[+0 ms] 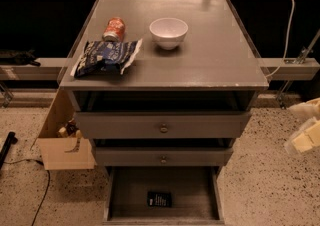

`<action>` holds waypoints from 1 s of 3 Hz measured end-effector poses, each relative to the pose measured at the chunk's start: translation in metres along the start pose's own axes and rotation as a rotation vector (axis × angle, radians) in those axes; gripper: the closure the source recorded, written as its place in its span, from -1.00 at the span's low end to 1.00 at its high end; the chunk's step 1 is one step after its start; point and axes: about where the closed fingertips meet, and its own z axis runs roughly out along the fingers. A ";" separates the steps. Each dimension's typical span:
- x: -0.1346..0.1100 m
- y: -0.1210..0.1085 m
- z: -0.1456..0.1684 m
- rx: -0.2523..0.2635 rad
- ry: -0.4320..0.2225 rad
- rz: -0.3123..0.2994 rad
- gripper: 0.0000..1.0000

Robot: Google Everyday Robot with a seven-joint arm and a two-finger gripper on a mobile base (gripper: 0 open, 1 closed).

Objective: Pick rxbar blueberry from bottom drawer and place on counter

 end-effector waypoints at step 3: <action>0.091 0.030 0.105 -0.130 -0.095 0.235 -1.00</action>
Offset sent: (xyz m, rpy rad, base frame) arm -0.0616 0.0268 -0.1371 0.2067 0.1871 -0.1181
